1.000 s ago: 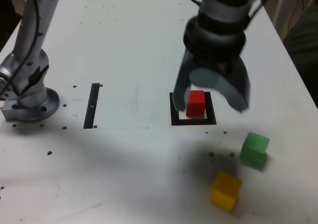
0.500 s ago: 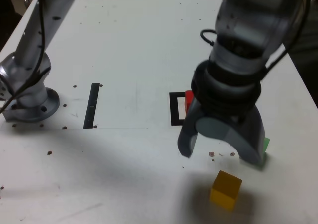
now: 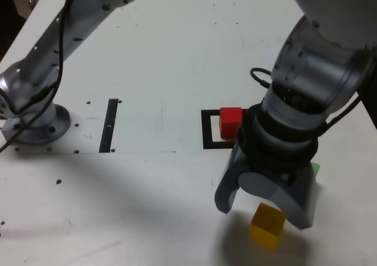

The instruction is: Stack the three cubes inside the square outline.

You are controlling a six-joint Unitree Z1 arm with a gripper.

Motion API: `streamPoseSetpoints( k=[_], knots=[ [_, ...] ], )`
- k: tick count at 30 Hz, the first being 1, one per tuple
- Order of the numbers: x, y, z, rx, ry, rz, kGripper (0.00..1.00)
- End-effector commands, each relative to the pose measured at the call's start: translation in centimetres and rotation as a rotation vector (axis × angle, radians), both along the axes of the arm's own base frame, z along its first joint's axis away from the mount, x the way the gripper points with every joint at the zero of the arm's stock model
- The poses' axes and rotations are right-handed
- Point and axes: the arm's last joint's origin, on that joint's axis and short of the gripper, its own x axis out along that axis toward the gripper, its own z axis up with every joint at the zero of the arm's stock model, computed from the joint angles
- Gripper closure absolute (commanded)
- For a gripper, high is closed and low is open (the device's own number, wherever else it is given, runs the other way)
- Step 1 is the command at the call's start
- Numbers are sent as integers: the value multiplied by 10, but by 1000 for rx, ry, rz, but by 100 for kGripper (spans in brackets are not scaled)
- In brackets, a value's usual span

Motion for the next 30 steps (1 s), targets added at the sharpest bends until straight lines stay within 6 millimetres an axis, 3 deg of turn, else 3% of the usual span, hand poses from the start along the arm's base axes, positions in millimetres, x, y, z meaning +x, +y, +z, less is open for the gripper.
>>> streamPoseSetpoints(
  k=[1,11,18,24,30],
  knots=[
    [-1,-3,-6,11,25,-25,1],
    [4,-13,-21,2,47,-53,3],
    [7,-16,-28,4,51,-52,12],
    [10,-18,-33,-4,57,-40,31],
    [13,-19,-33,-5,38,-48,67]
  ],
)
